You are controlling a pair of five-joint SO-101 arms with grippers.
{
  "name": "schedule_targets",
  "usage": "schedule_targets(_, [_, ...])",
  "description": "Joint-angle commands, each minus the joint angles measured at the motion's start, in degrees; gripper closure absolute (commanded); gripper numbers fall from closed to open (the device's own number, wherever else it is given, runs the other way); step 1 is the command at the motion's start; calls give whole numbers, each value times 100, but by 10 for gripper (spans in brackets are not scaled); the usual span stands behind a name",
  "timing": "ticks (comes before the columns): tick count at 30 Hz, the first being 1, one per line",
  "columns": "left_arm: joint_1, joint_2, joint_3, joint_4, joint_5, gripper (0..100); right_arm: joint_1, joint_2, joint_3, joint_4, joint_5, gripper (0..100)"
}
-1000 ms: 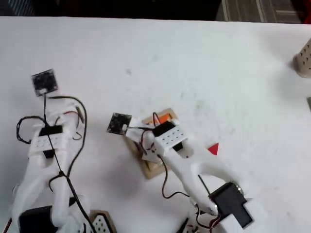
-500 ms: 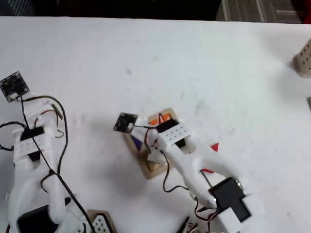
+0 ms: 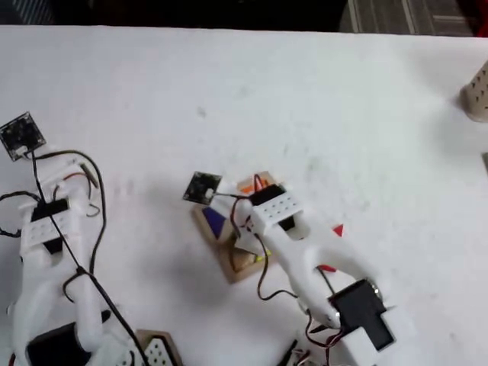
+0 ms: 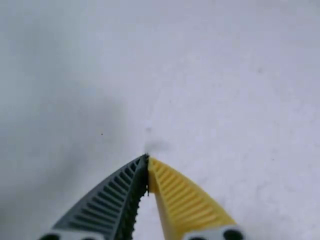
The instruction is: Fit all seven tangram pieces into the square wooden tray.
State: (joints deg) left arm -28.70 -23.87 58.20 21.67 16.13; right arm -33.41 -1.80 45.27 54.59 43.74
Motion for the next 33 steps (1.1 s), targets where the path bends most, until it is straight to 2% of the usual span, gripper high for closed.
schedule_targets(1, [127, -22, -299, -149, 53, 978, 13, -48, -70, 251, -246, 978])
schedule_targets(6, [215, -22, -229, -281, 44, 978, 382, -892, -457, 989, -730, 978])
schedule_targets(17, [347, -22, -158, -360, 18, 978, 1789, -2738, -527, 1719, -712, 977])
schedule_targets(21, [470, -22, -149, -360, 9, 978, 2941, -3160, -527, 1798, -598, 977])
schedule_targets(24, [602, -22, -141, -325, 0, 978, 4013, -3187, -527, 1763, -105, 974])
schedule_targets(29, [804, -22, -35, -360, 0, 977, 5393, -2809, -492, 1165, 35, 869])
schedule_targets(33, [813, -22, -18, -360, 0, 977, 5991, -2255, -492, 558, 35, 781])
